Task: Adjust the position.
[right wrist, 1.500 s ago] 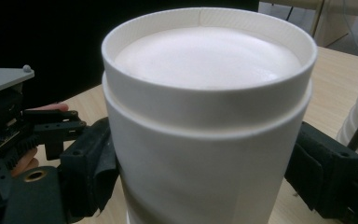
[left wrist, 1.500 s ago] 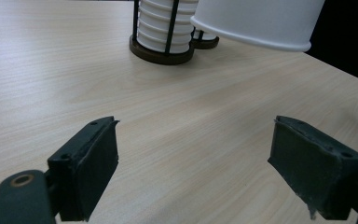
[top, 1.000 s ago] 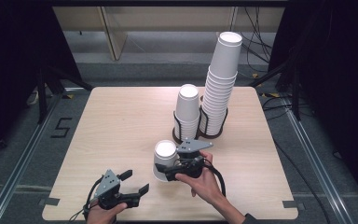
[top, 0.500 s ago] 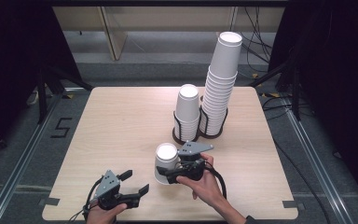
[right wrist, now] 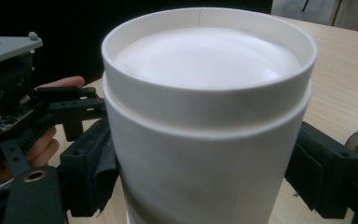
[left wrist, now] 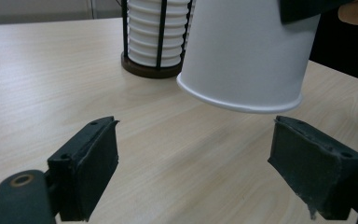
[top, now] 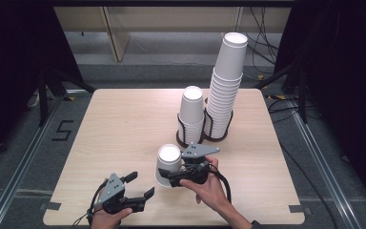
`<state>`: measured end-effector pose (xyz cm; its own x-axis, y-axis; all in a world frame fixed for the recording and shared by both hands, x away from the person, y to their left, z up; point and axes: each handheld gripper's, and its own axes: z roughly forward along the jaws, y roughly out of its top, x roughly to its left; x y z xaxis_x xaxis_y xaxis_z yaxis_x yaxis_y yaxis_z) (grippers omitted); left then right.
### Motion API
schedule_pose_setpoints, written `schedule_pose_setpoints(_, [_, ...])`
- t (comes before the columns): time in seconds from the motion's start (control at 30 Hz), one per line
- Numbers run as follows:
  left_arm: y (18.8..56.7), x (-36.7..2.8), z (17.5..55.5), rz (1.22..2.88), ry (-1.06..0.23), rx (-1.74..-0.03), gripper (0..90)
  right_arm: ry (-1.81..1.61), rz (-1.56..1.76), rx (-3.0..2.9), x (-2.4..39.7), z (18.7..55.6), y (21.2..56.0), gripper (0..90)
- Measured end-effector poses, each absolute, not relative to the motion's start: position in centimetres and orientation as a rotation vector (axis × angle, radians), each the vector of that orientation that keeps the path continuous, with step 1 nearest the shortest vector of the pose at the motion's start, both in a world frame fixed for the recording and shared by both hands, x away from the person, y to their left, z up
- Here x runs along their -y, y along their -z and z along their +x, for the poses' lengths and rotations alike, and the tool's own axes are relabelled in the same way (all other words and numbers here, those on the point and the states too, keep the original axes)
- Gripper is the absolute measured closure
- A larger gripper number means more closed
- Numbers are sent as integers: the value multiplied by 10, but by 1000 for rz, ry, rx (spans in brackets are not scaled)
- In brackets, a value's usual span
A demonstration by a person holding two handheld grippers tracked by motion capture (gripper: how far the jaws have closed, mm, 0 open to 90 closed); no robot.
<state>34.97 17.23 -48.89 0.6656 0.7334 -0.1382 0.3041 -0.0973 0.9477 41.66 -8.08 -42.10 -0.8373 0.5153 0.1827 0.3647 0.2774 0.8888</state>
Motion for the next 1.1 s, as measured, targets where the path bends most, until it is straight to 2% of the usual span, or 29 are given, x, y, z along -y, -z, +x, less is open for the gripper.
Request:
schedule_pose_setpoints(0.63, [493,-152,354,1680,-441,-727,141,-1638,804,-2411,65,412,424,192])
schedule_pose_setpoints(0.9, [494,-148,355,1691,-455,-748,33,-1678,856,-2430,59,408,425,193])
schedule_pose_setpoints(1.1, [495,-145,357,1691,-465,-751,1,-1716,865,-2444,55,406,426,193])
